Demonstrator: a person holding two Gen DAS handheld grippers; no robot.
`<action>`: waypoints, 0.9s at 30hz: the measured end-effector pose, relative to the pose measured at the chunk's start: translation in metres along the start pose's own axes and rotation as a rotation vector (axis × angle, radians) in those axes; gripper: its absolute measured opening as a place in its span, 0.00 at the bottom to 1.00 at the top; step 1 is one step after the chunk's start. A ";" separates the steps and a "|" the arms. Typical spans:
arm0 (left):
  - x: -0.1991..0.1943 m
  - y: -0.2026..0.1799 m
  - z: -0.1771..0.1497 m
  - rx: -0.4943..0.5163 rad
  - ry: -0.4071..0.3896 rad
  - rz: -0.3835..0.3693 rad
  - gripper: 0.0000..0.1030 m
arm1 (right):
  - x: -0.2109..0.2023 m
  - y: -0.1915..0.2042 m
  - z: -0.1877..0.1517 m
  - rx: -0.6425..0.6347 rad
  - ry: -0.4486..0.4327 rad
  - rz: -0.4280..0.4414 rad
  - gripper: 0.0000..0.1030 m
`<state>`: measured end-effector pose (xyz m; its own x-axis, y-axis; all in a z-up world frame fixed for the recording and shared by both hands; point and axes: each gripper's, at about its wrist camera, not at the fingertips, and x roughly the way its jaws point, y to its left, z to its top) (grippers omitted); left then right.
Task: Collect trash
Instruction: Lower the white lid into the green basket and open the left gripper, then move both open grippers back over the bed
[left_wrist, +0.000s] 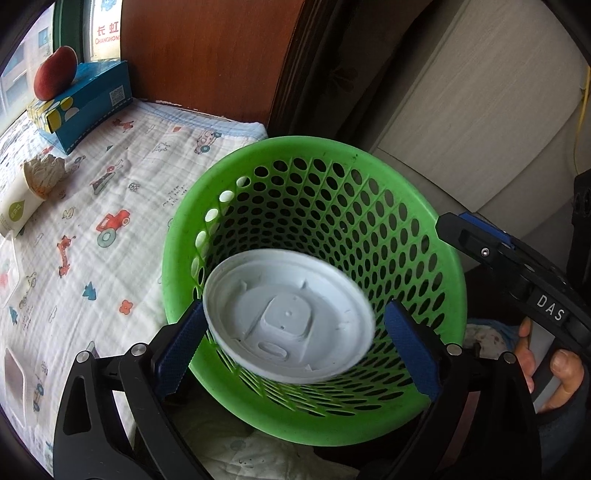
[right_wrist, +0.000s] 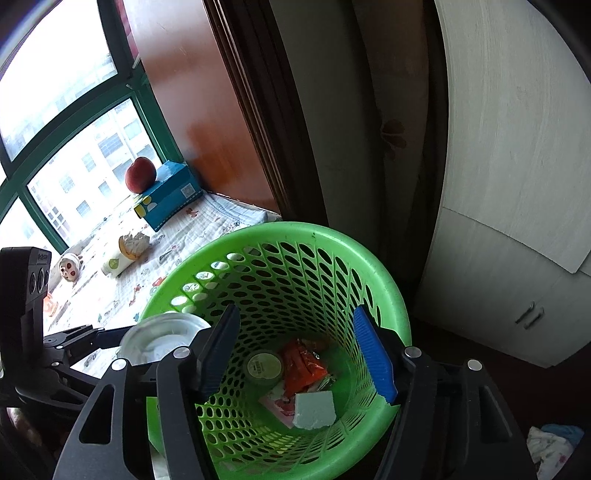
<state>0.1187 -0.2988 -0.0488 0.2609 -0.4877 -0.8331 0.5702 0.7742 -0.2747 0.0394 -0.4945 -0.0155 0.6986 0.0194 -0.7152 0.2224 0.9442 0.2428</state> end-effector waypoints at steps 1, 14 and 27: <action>-0.001 0.001 0.000 0.000 0.000 0.008 0.92 | -0.001 0.001 -0.001 -0.001 -0.001 0.000 0.60; -0.045 0.027 -0.015 0.013 -0.078 0.120 0.94 | -0.009 0.040 -0.020 -0.031 -0.023 -0.003 0.65; -0.113 0.108 -0.056 -0.135 -0.175 0.273 0.94 | -0.003 0.122 -0.038 -0.116 0.000 0.078 0.73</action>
<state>0.1072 -0.1372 -0.0119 0.5259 -0.3077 -0.7929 0.3560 0.9263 -0.1233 0.0386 -0.3667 -0.0080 0.7108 0.0946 -0.6970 0.0869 0.9715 0.2205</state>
